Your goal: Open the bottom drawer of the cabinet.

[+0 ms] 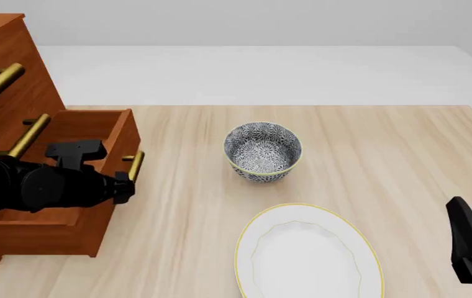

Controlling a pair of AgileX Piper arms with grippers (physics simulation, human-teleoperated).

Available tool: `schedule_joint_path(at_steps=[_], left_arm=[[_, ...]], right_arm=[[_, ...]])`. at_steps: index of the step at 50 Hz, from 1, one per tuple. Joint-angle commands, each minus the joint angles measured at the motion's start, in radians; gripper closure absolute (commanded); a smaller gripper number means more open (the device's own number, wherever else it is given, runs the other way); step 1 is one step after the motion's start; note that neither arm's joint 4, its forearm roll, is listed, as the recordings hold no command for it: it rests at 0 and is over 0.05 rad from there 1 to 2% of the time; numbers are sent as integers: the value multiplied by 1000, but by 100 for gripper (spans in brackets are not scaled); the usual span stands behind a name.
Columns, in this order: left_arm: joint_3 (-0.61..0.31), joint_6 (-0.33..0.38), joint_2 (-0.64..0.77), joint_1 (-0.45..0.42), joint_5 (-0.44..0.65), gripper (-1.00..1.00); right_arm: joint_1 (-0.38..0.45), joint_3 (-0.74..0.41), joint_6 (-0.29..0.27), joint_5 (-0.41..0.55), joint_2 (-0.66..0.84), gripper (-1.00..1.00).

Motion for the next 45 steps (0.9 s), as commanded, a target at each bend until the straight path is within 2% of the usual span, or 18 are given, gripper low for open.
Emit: schedule_joint_path(at_steps=[1, 26, 45], left_arm=[[-19, 21, 45, -31, -11, -100], [-93, 32, 89, -79, 15, -100], [-116, 33, 121, -99, 16, -100]], right_arm=[[0, 0, 0, 0, 0, -100], [0, 0, 0, 0, 0, -100], [0, 0, 0, 0, 0, -100]])
